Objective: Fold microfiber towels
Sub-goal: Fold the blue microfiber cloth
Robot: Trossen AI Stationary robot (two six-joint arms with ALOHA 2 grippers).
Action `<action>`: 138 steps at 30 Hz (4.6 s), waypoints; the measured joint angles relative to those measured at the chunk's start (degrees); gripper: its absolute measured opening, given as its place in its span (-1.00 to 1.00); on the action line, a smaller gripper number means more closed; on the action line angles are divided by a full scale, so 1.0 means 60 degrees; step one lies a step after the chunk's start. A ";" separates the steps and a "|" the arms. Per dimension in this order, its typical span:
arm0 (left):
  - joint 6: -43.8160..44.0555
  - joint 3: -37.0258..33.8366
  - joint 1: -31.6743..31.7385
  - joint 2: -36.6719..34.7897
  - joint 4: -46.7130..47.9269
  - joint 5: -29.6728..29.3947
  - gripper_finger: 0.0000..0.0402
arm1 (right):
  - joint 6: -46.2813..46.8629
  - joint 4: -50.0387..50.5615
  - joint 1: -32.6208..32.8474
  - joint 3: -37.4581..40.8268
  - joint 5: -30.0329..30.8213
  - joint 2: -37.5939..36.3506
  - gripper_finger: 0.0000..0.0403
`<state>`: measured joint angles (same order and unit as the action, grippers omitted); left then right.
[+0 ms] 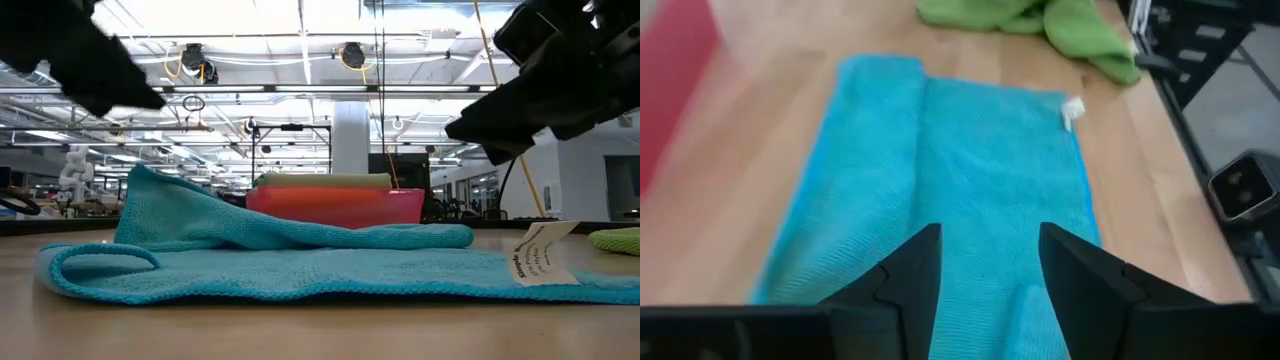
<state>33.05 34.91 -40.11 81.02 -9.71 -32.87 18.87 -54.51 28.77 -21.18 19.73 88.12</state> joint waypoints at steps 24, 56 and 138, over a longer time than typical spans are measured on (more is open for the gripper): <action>0.1390 0.0653 -0.0363 0.3746 -0.2362 0.2490 -0.14 | -0.0343 0.1146 0.0038 -0.0720 -0.0009 0.0000 -0.46; 0.2409 0.0642 -0.1549 0.0936 0.0412 0.0852 -0.14 | -0.0259 0.1736 -0.0159 -0.0716 0.0239 0.0000 -0.46; 0.3120 -0.0086 -0.0951 0.0127 0.3270 -0.1788 -0.48 | -0.0096 -0.0997 -0.2376 -0.0720 -0.2282 0.2892 -0.78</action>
<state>51.78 34.39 -45.82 81.78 9.92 -43.60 18.30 -60.49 14.51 -25.50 6.04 105.47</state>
